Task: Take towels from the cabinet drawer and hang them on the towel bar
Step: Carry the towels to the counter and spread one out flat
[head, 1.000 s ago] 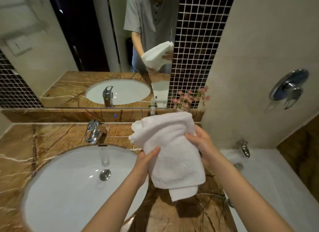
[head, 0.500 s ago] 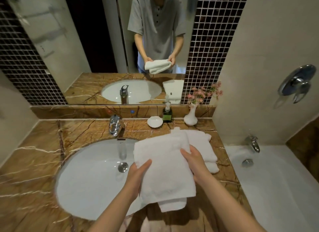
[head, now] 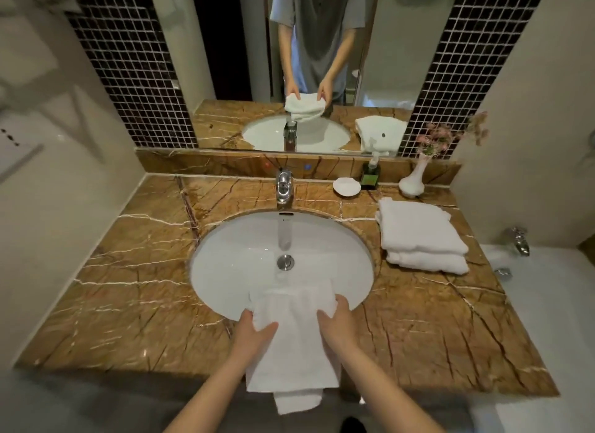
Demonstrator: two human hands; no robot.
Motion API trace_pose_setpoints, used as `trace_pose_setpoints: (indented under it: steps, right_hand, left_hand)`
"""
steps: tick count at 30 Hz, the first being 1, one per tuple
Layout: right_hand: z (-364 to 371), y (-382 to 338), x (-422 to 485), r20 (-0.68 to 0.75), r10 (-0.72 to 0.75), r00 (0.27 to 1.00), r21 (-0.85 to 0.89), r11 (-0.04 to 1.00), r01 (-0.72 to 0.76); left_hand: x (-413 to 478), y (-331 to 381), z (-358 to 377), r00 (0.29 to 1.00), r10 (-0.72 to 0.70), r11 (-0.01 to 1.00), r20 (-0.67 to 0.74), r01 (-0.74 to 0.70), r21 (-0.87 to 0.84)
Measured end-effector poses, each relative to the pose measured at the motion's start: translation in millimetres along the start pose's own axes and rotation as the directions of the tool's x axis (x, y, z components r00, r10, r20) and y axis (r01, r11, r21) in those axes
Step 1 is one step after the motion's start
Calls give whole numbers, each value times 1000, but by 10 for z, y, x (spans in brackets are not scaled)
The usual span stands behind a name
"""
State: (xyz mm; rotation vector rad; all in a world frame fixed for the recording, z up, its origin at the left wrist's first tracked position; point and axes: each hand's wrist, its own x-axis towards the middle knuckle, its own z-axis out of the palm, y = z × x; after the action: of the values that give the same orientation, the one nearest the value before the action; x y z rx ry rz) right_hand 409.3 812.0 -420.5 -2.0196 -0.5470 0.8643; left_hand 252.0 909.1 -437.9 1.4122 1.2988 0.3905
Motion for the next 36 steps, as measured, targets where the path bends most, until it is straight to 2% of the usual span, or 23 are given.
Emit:
trace_pose_setpoints:
  steps: [2,5,11,14,16,18,22,24,26,30,32,36]
  right_hand:
    - [135,100,-164,11,-29,1000,-63,998,30]
    - [204,124,-354,-41,-82,996,-176,982,74]
    - [157,-7,-470,-108,-55,993,-401,916,7]
    - [177,-83,-508,-133,-95,987,-442,896,27]
    - [197,-171,-518,-103,-124,987,-397,915,74]
    - [212,-315,-505,-46,-82,996,-281,957,66]
    - [233,-648,-450,83,76,994,-36,997,-73]
    - [159,-770,-421,127,106,986,46,993,-112]
    - [7,-815,-359,112,128,985,100,985,-140]
    - [-430,-686,-182,-7,180,984,105,978,-178]
    - [-680,-561,-134,-16,198,980,147,970,-194]
    - [-1228,-325,-29,-15,174,985,74,982,-173]
  left_hand:
    - [-11,-168,-51,999,31,995,41,-34,90]
    - [-77,-252,-98,998,63,973,-6,-61,223]
    - [-193,-145,-191,971,229,888,-71,-179,423]
    - [-238,-72,-199,958,279,895,-73,-232,380]
    - [-293,7,-187,956,288,912,-57,-256,321]
    - [-355,101,-150,949,313,916,-43,-289,279]
    - [-511,423,49,928,372,913,9,-368,174]
    - [-584,583,204,921,386,909,39,-388,153]
    - [-633,696,352,920,385,910,66,-391,138]
    - [-700,731,574,898,419,907,135,-422,-5]
    - [-686,670,645,890,441,894,120,-447,25]
    - [-579,465,780,904,393,835,166,-427,346]
